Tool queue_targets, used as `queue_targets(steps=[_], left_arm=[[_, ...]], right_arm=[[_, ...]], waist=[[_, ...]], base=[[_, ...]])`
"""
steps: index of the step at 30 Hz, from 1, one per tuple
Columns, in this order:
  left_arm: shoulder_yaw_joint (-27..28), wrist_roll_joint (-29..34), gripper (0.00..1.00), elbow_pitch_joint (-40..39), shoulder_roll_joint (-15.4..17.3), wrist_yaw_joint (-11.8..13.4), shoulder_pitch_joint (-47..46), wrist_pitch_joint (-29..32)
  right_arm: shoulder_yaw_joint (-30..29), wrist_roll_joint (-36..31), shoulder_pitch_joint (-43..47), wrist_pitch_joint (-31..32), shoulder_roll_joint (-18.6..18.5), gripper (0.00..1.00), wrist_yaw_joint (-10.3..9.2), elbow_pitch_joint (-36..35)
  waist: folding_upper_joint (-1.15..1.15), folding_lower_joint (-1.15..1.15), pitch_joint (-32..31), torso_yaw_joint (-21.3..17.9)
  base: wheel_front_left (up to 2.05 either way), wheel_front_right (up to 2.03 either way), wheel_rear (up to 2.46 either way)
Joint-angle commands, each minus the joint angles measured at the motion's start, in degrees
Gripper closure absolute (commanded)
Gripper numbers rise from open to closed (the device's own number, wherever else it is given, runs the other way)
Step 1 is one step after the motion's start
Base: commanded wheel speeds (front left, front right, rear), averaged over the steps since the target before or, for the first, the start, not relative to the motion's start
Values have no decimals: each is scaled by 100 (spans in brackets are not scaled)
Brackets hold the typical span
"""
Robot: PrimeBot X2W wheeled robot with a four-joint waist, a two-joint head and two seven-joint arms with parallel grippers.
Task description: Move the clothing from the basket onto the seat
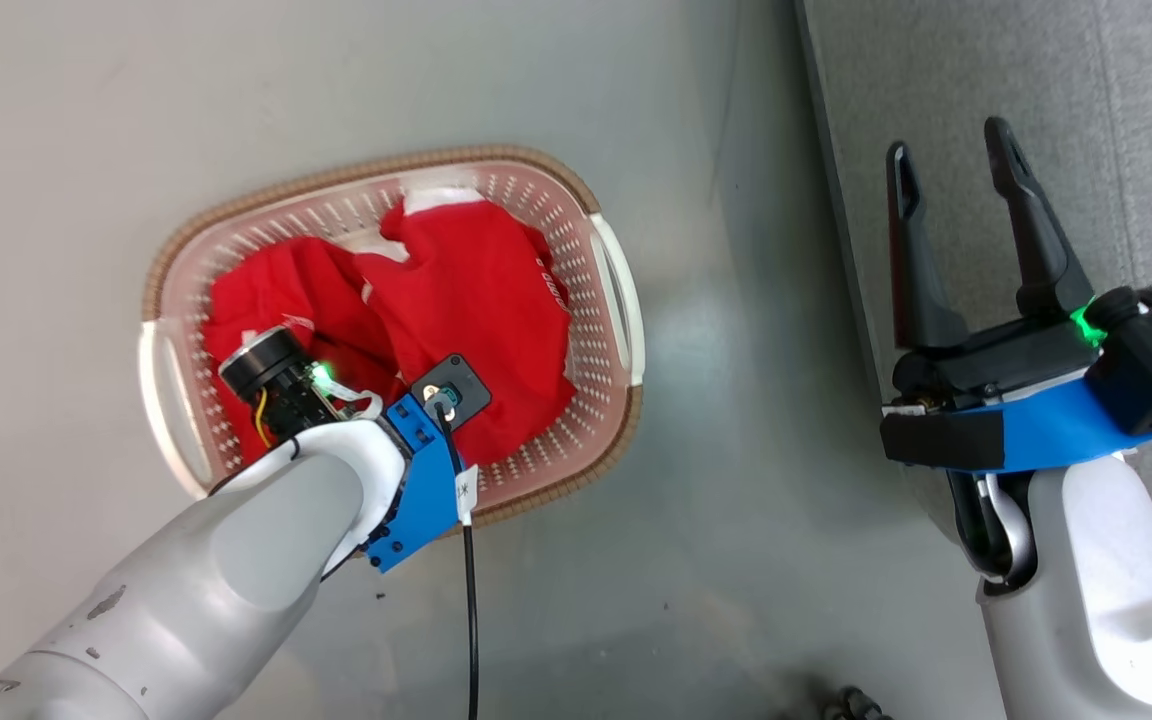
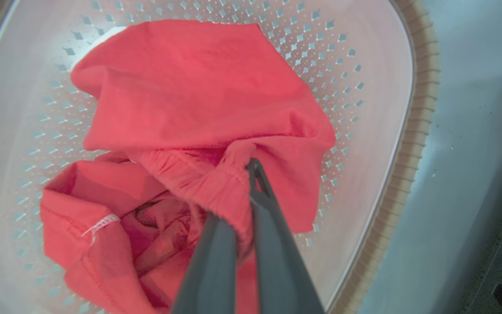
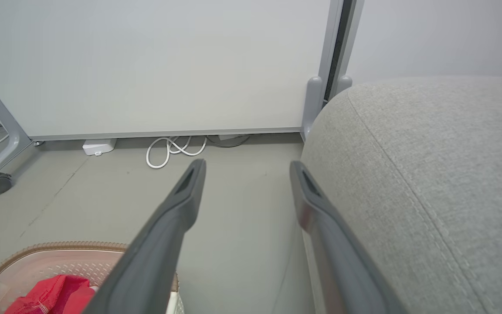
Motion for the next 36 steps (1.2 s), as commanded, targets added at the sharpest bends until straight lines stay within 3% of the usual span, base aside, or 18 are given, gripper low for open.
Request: queue_targets(steps=[1, 19, 26, 36], left_arm=[[-11, -34, 100, -14, -6, -6, 30, -54], [-11, -817, 100, 58, -484, -6, 198, -2239], [340, -1068, 100, -145, -529, -6, 175, -2390], [1347, -518, 100, -876, -477, 14, 447, -2391]], right_arm=[[-19, -9, 71, -32, -16, 0, 0, 21], [-238, -242, 960, -32, -16, 0, 0, 438], [-226, -242, 1300, -32, -16, 0, 0, 546], [-173, -99, 1789, -32, -16, 0, 0, 655]], waist=[[0, 0, -243, 131], [0, 0, -2236, 707], [0, 0, -2913, 878], [0, 0, -3727, 1007]], base=[[0, 0, 0], [0, 0, 0], [0, 0, 0], [0, 0, 0]])
